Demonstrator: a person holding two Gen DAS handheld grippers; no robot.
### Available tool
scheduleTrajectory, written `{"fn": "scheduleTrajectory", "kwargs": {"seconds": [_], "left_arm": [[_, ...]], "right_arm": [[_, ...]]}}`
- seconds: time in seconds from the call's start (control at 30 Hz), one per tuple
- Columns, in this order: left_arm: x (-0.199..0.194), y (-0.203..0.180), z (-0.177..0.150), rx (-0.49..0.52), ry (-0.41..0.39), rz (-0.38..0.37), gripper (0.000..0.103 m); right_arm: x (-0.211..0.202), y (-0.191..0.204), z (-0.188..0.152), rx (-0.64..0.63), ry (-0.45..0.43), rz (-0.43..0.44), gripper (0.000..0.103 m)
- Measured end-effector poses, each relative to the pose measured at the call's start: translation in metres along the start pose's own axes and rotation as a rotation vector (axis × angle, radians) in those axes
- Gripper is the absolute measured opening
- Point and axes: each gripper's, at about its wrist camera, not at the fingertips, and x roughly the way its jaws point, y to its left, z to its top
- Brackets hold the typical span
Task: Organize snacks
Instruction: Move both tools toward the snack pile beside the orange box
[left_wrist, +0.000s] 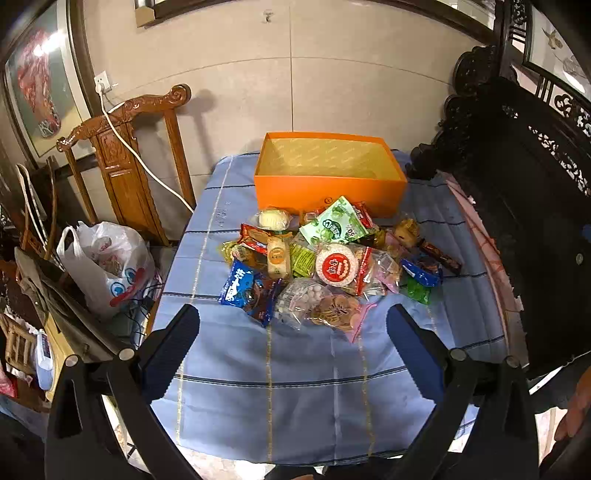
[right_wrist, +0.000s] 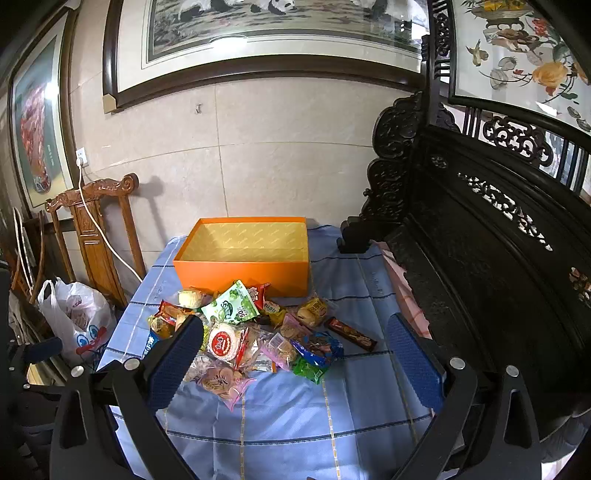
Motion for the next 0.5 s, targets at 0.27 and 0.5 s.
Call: {"fn": "scheduleTrajectory", "kwargs": {"seconds": [0.27, 0.5], "left_arm": [[0.002, -0.006, 0.000, 0.058, 0.030, -0.062, 0.099], [0.012, 0.011, 0.012, -0.011, 0.008, -0.033, 0.099]], "right_arm": [[0.004, 0.008, -0.001, -0.010, -0.004, -0.008, 0.099], [0.010, 0.004, -0.002, 0.003, 0.016, -0.012, 0.099]]}}
